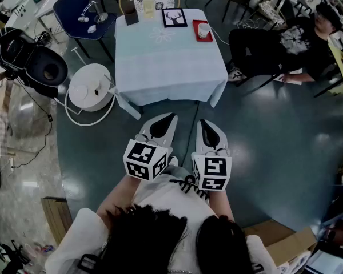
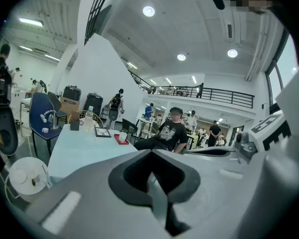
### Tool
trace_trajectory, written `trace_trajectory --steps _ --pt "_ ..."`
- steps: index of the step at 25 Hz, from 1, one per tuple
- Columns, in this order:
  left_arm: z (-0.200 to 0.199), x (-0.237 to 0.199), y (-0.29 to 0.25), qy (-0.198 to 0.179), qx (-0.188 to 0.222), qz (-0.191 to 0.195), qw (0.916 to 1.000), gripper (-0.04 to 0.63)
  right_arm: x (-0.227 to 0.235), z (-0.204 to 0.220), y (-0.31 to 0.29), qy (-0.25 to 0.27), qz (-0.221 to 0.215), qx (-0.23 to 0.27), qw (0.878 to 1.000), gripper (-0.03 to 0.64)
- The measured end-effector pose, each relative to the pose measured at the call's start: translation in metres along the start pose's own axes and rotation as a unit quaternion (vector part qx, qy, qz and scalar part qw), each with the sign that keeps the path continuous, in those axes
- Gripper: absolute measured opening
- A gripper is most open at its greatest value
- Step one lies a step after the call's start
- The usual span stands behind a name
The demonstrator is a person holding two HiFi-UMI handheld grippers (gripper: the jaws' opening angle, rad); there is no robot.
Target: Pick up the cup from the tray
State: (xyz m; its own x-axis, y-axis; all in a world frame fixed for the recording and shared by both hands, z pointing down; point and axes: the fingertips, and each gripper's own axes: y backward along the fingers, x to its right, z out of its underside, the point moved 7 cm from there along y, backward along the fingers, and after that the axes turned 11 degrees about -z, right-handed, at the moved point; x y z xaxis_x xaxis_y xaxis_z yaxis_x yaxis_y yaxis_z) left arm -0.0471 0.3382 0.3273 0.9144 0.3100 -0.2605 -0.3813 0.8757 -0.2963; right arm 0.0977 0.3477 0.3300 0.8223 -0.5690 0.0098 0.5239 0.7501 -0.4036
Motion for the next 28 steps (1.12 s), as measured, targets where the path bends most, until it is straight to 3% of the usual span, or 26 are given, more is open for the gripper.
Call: trace_trajectory --steps 21,22,25,28 --pt "0.007 0.017 -0.019 -0.014 -0.015 -0.01 0.9997 0.0 0.035 0.01 0.005 -0.015 -0.007 -0.001 1.0 0.026" --pt "0.008 0.018 -0.021 -0.018 -0.017 -0.014 0.9996 0.0 0.038 0.01 0.005 -0.021 -0.016 0.003 1.0 0.04" --pt "0.005 0.018 -0.028 -0.022 -0.02 -0.02 0.9994 0.0 0.047 0.005 0.0 -0.028 -0.037 0.014 0.999 0.218" --pt "0.002 0.019 -0.035 -0.005 -0.017 -0.028 0.9995 0.0 0.057 0.003 -0.003 -0.027 -0.049 0.026 0.998 0.207"
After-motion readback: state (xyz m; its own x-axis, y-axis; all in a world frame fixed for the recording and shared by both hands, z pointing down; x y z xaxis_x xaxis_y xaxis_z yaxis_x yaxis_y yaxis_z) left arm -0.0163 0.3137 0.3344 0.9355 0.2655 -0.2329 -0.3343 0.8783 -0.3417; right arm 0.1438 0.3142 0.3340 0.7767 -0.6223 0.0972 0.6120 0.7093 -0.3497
